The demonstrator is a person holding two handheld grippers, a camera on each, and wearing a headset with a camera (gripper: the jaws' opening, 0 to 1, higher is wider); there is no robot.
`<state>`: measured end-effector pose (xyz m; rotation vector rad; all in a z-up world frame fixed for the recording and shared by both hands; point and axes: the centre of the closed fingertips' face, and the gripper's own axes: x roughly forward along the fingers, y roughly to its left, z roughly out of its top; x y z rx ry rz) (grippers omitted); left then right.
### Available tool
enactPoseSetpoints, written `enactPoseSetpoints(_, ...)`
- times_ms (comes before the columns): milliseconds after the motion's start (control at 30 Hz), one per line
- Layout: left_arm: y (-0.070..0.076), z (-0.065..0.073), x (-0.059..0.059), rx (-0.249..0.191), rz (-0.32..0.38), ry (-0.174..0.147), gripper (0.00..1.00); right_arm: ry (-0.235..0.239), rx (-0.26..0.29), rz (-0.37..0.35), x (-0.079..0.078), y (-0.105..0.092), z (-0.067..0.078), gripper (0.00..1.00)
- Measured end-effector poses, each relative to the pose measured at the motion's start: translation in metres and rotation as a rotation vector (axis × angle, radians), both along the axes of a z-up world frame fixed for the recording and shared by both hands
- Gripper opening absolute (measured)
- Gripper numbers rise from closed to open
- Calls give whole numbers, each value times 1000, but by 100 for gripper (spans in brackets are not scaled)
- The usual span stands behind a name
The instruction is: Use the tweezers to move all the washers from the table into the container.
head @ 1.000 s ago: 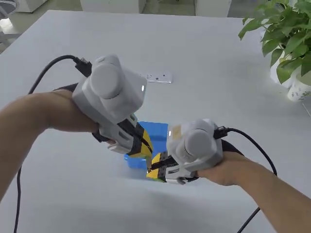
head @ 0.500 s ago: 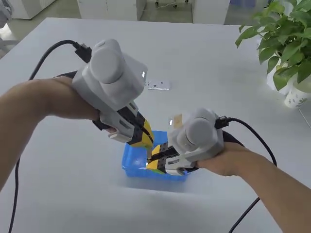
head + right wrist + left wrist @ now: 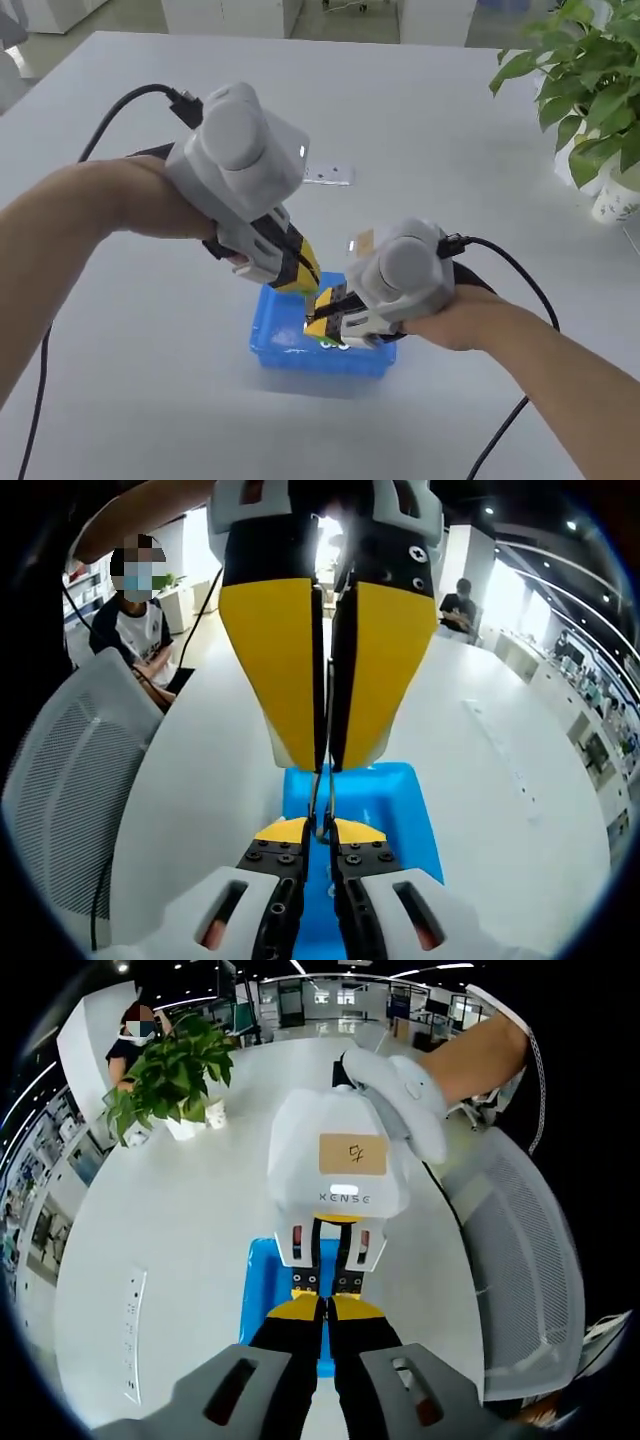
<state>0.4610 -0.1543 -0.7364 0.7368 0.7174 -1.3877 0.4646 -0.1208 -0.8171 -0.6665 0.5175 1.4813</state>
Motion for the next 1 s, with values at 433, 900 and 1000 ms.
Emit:
enactPoseSetpoints(433, 9, -28, 14, 16, 20, 11, 6, 22, -36, 8, 14, 3, -29, 9)
enactPoseSetpoints(900, 11, -49, 18, 16, 34, 28, 6, 43, -74, 24, 15, 2, -50, 10)
enactPoseSetpoints(1000, 11, -51, 18, 18, 35, 29, 6, 47, -80, 28, 15, 2, -52, 10)
